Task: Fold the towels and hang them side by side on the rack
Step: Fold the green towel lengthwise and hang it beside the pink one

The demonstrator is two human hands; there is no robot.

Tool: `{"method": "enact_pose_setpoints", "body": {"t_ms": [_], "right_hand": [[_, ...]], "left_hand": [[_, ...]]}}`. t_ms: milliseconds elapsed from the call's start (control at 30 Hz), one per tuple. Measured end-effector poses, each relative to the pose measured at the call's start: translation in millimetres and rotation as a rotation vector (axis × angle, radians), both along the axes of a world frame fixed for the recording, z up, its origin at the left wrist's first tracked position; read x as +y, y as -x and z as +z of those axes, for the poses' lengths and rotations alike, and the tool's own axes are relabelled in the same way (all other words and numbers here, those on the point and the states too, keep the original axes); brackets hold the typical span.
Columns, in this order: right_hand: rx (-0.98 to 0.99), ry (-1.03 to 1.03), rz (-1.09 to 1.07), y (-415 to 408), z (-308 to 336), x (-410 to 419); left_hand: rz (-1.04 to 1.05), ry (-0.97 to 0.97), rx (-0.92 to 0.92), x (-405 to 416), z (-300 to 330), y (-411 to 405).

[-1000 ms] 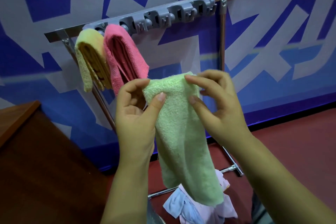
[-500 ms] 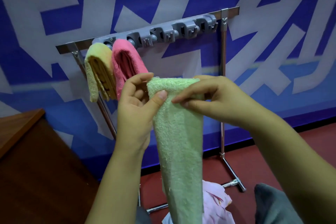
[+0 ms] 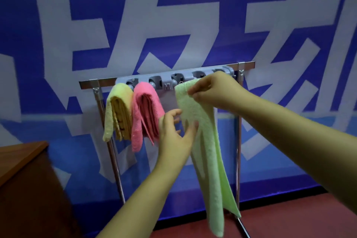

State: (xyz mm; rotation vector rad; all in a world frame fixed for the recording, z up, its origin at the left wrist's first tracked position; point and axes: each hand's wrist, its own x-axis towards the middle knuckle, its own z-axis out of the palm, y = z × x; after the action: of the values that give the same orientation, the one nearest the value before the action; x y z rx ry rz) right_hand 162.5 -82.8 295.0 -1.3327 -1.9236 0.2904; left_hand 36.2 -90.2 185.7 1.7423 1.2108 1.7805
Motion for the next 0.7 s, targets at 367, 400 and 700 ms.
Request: {"method": "enact_pose_setpoints", "body": {"t_ms": [367, 400, 700], "right_hand": [[-0.066, -0.112, -0.010, 44, 69, 73], [-0.062, -0.117, 0.001, 51, 74, 79], [0.126, -0.094, 0.165, 83, 116, 110]], "left_hand": [[0.104, 0.076, 0.016, 84, 24, -6], [0.144, 0.058, 0.009, 88, 30, -5], [0.489, 0.084, 0.148, 112, 78, -1]]}}
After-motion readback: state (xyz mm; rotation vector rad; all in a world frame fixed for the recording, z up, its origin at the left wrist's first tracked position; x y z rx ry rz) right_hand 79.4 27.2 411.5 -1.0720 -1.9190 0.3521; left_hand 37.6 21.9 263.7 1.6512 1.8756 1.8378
